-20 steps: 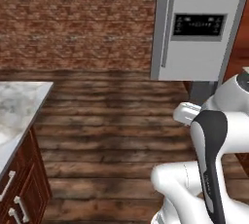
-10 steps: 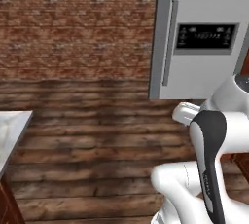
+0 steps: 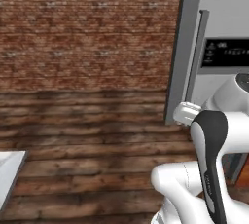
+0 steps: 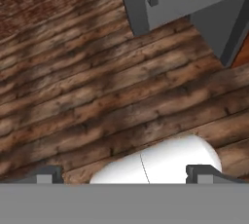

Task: Grab the onion and lime from the fridge, place them in the blender, close the lid, and turn on the blender to create a marinade.

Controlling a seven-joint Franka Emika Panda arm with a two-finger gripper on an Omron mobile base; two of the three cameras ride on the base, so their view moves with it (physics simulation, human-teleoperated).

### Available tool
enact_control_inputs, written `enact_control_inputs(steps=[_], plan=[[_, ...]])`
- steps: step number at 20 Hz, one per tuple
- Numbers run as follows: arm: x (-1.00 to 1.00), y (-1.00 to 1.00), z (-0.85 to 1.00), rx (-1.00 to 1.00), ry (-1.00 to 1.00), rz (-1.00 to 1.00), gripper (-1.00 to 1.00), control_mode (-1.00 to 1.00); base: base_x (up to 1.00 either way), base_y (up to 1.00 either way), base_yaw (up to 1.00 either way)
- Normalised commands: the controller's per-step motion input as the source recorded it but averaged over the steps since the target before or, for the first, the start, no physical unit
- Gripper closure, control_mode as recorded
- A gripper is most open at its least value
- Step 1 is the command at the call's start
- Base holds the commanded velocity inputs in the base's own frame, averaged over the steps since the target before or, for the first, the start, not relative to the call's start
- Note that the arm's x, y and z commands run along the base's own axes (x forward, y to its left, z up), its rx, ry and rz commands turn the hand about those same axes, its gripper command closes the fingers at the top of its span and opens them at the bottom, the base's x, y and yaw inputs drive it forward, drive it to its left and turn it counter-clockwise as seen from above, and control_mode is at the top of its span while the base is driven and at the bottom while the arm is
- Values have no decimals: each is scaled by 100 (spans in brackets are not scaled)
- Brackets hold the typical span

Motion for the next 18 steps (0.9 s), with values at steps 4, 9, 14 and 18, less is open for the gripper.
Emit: enact_control_inputs(steps=[4,9,14,18], plan=[[0,0,0,0,0,0,-100,100,100,52,0],[0,0,0,0,0,0,-100,100,100,22,0],[0,0,0,0,0,0,-100,100,100,8,0],[0,0,0,0,0,0,-100,100,100,15,-4]])
